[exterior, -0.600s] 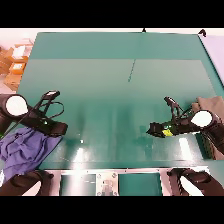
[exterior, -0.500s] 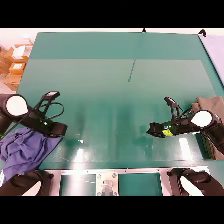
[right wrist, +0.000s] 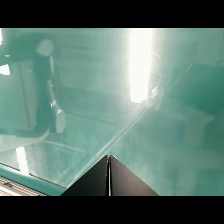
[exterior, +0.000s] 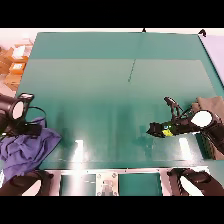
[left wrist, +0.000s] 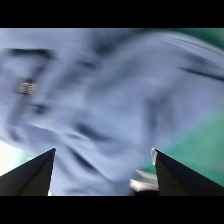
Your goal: Fold the shirts.
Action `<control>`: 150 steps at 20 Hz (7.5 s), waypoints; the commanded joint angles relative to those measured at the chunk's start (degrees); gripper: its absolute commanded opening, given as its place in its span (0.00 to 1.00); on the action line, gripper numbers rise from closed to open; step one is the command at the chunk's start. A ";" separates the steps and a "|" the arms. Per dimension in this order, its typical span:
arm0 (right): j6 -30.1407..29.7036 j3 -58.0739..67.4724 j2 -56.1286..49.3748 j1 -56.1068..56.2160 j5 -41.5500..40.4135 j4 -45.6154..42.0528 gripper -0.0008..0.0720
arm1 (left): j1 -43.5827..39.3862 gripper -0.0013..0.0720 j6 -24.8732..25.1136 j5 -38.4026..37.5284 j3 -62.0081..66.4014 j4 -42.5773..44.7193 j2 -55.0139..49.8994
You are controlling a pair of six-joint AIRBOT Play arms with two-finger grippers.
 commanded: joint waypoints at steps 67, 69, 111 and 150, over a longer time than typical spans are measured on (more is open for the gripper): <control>-25.46 14.69 -31.65 -0.76 -7.93 24.11 0.04 | 20.06 0.05 31.06 21.79 4.96 -42.53 -27.06; -25.46 15.69 -31.63 -0.79 -7.91 24.48 0.04 | 20.06 0.05 32.72 22.75 4.96 -45.40 -27.06; -20.83 47.32 -12.28 -19.34 15.32 25.55 0.03 | 33.16 0.05 58.51 -3.67 36.59 -124.10 -19.26; -17.46 57.75 -48.57 -33.97 11.10 15.96 0.44 | 26.38 0.63 39.95 9.14 44.19 -68.59 -49.33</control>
